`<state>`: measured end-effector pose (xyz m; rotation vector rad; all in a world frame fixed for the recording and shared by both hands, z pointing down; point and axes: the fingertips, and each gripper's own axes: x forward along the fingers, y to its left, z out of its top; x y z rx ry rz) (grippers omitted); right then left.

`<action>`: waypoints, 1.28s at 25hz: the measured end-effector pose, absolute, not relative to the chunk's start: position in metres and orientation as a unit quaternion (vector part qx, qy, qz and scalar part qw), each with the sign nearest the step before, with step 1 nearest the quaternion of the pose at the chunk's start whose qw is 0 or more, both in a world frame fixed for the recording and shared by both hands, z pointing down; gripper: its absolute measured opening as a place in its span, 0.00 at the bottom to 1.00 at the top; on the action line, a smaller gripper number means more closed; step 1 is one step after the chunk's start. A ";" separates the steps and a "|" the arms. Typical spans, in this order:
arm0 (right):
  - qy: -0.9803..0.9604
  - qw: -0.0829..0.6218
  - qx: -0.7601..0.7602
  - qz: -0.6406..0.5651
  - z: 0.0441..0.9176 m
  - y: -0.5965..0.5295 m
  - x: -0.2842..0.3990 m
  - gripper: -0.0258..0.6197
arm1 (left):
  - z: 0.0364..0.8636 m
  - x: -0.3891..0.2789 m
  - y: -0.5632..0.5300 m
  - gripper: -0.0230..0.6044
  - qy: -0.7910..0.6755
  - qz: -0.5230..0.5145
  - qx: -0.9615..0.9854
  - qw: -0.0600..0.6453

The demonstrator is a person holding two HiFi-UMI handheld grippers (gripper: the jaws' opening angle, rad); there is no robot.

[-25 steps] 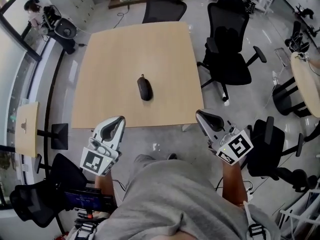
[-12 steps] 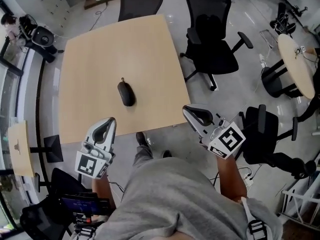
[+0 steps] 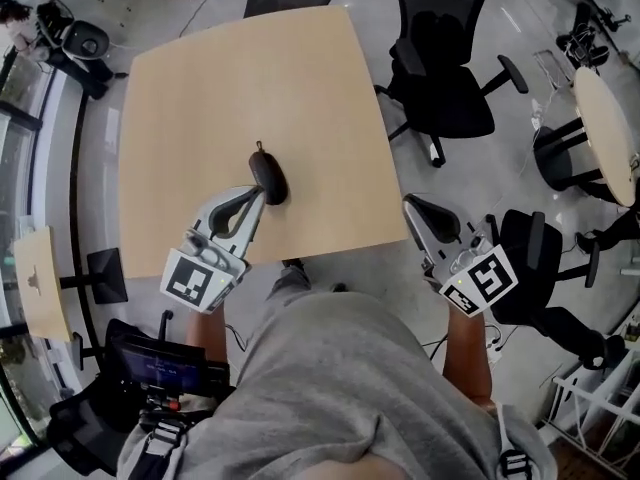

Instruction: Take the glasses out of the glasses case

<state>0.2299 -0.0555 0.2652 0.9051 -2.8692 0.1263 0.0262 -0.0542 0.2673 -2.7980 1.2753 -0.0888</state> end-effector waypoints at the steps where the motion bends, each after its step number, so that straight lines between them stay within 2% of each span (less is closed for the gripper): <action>1: -0.951 0.064 0.300 0.043 0.265 -0.061 0.224 0.05 | 0.270 0.023 -0.062 0.04 0.413 -0.029 -0.910 0.030; 14: -0.954 0.086 0.279 0.060 0.280 -0.135 0.130 0.05 | 0.286 -0.042 -0.142 0.04 0.404 -0.022 -0.914 0.006; 24: -0.956 0.119 0.261 0.067 0.315 -0.195 0.011 0.05 | 0.336 -0.143 -0.191 0.04 0.409 0.001 -0.912 -0.034; 32: -0.955 0.118 0.263 0.064 0.305 -0.194 0.002 0.05 | 0.334 -0.140 -0.193 0.04 0.403 0.005 -0.914 -0.042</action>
